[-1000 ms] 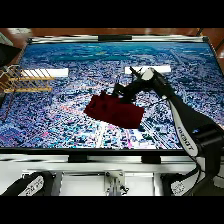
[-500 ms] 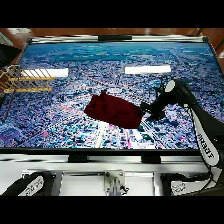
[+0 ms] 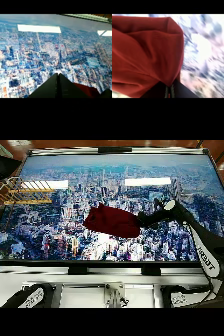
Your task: Fold the shirts.
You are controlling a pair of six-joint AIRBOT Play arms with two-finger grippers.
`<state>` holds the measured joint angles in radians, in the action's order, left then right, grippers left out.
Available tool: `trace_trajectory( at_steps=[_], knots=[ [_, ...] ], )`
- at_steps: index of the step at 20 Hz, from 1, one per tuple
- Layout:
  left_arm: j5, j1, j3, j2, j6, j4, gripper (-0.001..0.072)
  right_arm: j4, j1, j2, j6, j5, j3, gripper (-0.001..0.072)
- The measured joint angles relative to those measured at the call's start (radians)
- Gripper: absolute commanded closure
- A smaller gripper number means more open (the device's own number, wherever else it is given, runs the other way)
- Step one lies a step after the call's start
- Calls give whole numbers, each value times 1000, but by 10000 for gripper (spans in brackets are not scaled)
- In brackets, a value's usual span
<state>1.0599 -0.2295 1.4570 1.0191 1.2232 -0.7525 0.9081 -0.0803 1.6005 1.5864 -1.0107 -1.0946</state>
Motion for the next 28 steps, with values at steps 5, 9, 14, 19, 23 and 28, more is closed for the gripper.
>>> trace_trajectory(
  at_steps=[5,9,14,19,23,28],
  knots=[
    [0,0,0,0,3,0,670,-175,73,-62,-170,-56,-127,659],
    [0,2,0,0,4,0,670,-221,148,-137,-109,-167,-406,660],
    [0,2,0,0,4,0,670,-234,231,-170,37,-291,-760,659],
    [0,2,0,0,4,0,670,-164,324,-172,116,-425,-900,660],
    [0,2,0,0,4,0,670,-63,357,-138,122,-463,-924,659],
    [0,2,0,1,4,0,670,-106,369,-46,97,-370,-932,660]
  ],
)
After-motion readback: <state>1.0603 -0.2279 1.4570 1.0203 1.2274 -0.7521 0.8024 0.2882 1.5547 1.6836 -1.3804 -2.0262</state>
